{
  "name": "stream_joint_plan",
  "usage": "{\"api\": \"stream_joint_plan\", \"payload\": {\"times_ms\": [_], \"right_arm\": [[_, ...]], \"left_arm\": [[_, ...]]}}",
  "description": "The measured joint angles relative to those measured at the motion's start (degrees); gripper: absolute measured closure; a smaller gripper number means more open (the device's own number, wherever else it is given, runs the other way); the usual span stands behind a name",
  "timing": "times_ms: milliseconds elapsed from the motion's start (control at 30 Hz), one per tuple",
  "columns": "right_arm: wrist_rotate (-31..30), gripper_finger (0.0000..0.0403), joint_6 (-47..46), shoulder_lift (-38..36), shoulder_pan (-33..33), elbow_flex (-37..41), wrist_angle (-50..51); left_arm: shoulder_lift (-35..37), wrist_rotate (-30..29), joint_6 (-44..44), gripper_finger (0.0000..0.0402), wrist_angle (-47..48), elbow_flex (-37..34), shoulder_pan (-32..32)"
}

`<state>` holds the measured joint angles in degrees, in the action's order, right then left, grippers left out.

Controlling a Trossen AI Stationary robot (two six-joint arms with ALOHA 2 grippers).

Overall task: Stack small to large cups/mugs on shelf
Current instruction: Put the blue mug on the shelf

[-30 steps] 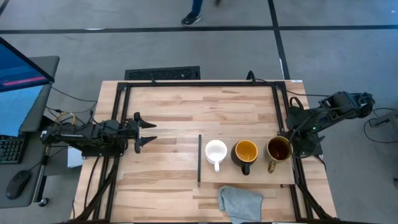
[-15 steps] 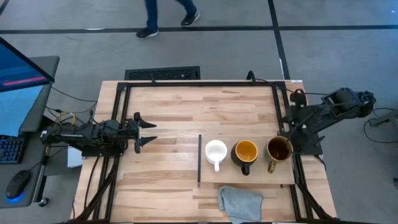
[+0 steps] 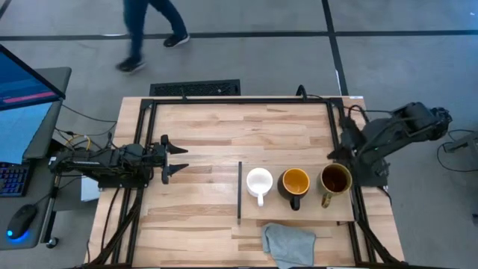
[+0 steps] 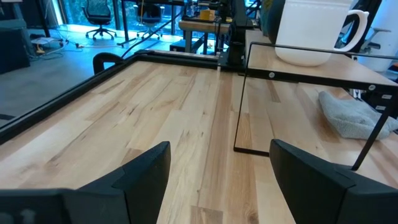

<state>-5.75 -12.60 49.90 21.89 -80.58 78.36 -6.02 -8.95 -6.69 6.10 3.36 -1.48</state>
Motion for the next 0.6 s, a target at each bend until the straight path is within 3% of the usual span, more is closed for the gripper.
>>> {"api": "stream_joint_plan", "payload": {"times_ms": [200, 600], "right_arm": [[4.8, 0.0403, -1.9, 4.9, 5.8, 0.0, -0.9], [1.8, 0.0403, -12.6, 11.4, 20.4, -2.5, -0.9]], "left_arm": [[0.0, 0.0, 1.1, 0.0136, 0.0, 0.0, 0.0], [0.0, 0.0, 1.0, 0.0136, 0.0, 0.0, 0.0]]}}
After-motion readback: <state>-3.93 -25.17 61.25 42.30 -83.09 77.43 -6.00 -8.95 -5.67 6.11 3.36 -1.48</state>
